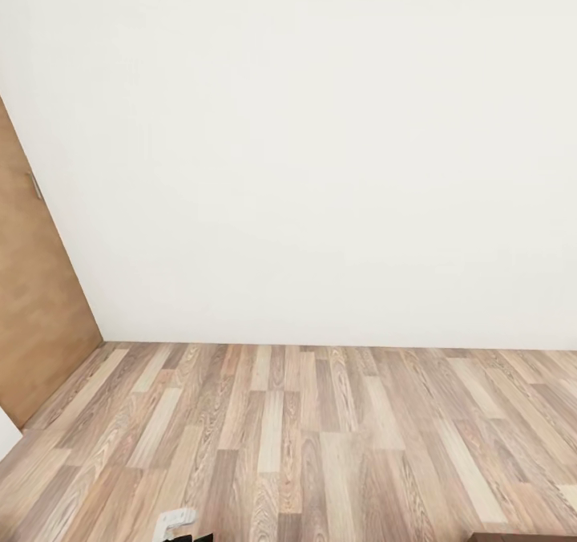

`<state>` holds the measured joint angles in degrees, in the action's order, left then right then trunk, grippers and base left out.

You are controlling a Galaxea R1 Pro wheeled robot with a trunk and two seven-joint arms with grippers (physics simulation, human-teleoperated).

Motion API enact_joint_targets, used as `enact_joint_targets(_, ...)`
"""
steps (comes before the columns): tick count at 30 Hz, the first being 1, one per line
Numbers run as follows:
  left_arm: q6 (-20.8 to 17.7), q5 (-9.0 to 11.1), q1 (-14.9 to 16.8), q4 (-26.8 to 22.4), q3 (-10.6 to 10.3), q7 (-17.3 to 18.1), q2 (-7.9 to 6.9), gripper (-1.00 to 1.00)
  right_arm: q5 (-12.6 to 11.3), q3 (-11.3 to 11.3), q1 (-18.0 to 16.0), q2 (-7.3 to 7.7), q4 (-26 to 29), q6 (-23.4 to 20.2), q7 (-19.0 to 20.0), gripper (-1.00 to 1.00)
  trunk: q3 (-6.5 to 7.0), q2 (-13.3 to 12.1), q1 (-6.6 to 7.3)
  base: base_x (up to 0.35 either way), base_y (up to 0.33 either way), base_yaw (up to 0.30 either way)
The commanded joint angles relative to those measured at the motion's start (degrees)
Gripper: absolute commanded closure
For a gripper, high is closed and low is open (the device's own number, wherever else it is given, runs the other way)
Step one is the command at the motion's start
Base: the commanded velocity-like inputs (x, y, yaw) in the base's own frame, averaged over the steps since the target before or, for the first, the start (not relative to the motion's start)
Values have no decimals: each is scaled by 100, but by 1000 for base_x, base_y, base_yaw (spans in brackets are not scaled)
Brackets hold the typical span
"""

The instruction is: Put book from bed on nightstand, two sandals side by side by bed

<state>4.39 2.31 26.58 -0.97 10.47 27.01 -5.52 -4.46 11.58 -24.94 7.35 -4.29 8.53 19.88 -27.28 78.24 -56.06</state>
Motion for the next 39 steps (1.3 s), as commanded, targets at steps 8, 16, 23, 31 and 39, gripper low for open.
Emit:
enact_joint_targets(8,9,24,5,9,8,23,-2,-100,-46,11,-10,3,-28,32,34,-100,-6,3,-3,153,0,0)
enact_joint_targets(16,9,24,5,9,8,23,-2,-100,-46,11,-11,-4,-28,32,34,-100,-6,3,-3,173,0,0)
enact_joint_targets(23,9,24,5,9,8,23,-2,-100,-46,11,-10,-26,-28,33,34,-100,-6,3,-3,316,0,0)
enact_joint_targets(31,9,24,5,9,8,23,-2,-100,-32,11,-9,-32,-28,31,34,-100,-6,3,-3,326,0,0)
enact_joint_targets(39,9,24,5,9,8,23,-2,-100,-29,11,-11,-32,-28,29,34,-100,-6,3,-3,327,0,0)
